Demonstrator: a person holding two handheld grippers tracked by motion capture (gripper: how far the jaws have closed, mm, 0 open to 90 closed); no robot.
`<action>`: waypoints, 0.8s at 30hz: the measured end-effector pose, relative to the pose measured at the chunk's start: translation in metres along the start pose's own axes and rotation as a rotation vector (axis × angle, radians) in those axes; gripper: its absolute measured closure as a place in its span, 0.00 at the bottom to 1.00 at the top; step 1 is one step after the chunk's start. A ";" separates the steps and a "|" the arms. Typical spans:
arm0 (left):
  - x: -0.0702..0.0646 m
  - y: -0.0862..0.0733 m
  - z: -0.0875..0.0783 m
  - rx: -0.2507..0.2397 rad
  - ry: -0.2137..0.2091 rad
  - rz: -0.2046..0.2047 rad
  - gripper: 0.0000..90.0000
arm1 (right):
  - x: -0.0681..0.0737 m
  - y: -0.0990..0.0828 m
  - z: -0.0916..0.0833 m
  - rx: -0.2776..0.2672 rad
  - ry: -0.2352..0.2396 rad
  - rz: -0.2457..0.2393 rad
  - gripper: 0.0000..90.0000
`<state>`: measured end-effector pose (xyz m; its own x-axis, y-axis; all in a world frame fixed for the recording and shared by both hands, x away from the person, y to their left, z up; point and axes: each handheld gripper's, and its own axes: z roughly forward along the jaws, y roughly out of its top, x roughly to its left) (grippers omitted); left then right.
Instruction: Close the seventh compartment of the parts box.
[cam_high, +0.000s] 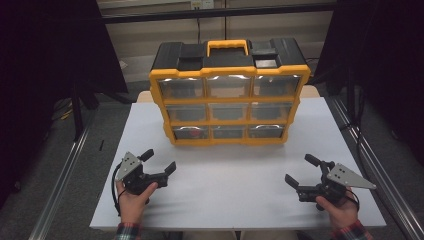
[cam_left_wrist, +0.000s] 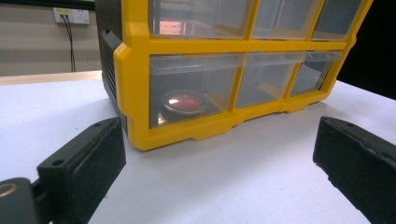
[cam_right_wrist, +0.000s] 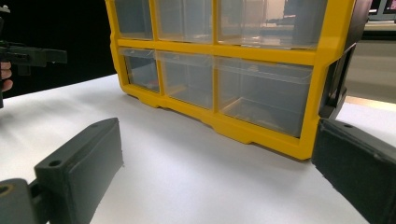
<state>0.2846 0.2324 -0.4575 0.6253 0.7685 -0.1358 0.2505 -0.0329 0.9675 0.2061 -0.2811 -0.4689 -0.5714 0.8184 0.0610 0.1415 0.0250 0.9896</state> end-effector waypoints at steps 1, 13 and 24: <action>0.001 0.000 -0.001 0.007 0.000 0.011 0.03 | 0.000 0.000 0.000 0.000 0.000 -0.001 0.02; 0.005 -0.003 -0.009 0.001 0.009 0.002 0.03 | 0.000 0.000 0.000 0.003 0.004 -0.003 0.02; 0.008 -0.005 -0.016 -0.002 0.021 0.000 0.03 | 0.001 0.000 0.000 0.004 0.002 -0.004 0.02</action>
<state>0.2767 0.2487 -0.4601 0.6098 0.7816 -0.1315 0.2491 -0.0315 0.9680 0.2060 -0.2804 -0.4691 -0.5739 0.8169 0.0572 0.1421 0.0305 0.9894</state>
